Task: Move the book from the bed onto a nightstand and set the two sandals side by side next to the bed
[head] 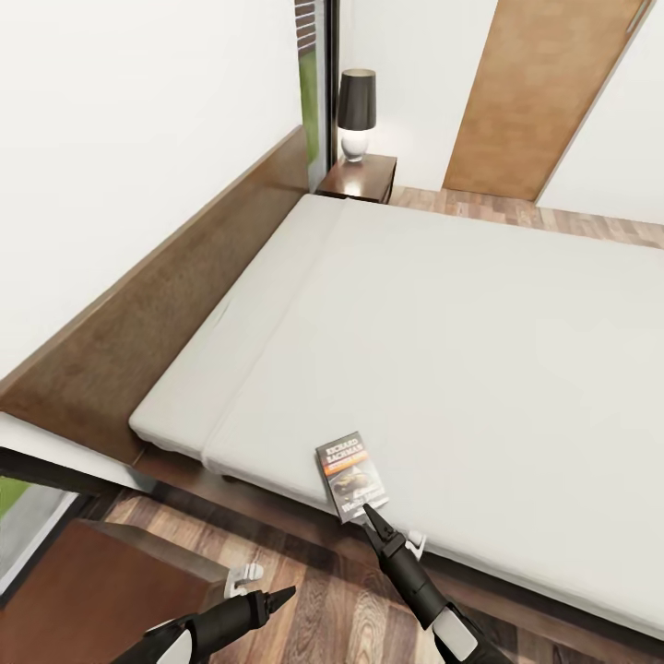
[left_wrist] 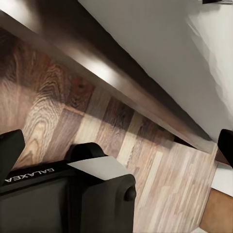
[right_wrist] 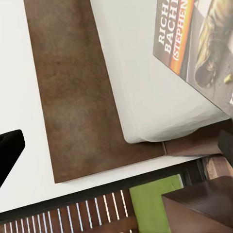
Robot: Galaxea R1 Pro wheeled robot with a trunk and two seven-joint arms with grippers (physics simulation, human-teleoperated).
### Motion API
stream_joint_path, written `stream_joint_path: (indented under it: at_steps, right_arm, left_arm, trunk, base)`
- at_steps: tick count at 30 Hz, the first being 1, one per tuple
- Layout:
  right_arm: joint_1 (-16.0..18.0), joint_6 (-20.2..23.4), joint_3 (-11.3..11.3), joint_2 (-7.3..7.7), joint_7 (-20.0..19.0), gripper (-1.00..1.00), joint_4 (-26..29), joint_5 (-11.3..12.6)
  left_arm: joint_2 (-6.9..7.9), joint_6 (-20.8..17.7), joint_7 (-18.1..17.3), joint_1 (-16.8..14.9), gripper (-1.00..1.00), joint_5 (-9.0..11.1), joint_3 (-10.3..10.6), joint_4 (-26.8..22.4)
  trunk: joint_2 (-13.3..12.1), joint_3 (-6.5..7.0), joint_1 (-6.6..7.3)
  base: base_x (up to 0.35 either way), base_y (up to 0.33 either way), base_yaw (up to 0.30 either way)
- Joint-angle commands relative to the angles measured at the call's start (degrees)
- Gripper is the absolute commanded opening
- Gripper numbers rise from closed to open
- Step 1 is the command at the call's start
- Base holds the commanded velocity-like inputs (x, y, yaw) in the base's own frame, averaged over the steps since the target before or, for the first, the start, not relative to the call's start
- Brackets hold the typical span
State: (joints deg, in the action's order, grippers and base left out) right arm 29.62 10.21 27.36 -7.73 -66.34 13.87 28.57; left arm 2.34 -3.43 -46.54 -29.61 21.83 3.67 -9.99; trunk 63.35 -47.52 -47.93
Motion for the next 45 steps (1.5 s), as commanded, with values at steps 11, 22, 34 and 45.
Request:
stream_joint_path:
  at_steps: [11,22,34,45]
  right_arm:
    - [0.0,0.6,-0.11,-0.01,-0.1,1.0,0.02,0.52]
    - [0.0,0.6,-0.11,-0.01,-0.1,1.0,0.02,0.52]
    - [0.0,0.6,-0.11,-0.01,-0.1,1.0,0.02,0.52]
    - [0.0,0.6,-0.11,-0.01,-0.1,1.0,0.02,0.52]
  left_arm:
    - [0.12,-0.35,-0.15,-0.01,1.0,0.65,0.36,-0.02]
    - [0.12,-0.41,-0.23,-0.01,1.0,0.62,0.32,-0.02]
    - [0.07,-0.43,-0.22,-0.01,1.0,0.58,0.33,-0.02]
    - [0.04,-0.43,-0.22,-0.01,1.0,0.58,0.36,-0.03]
  trunk:
    - [0.02,-0.03,0.0]
    - [0.02,-0.03,0.0]
    - [3.63,-1.65,-1.98]
    - [8.04,-3.62,-4.39]
  base:
    - [0.0,0.123,0.0]
    - [0.0,0.002,0.0]
    - [0.0,0.0,0.0]
    - [0.0,0.0,0.0]
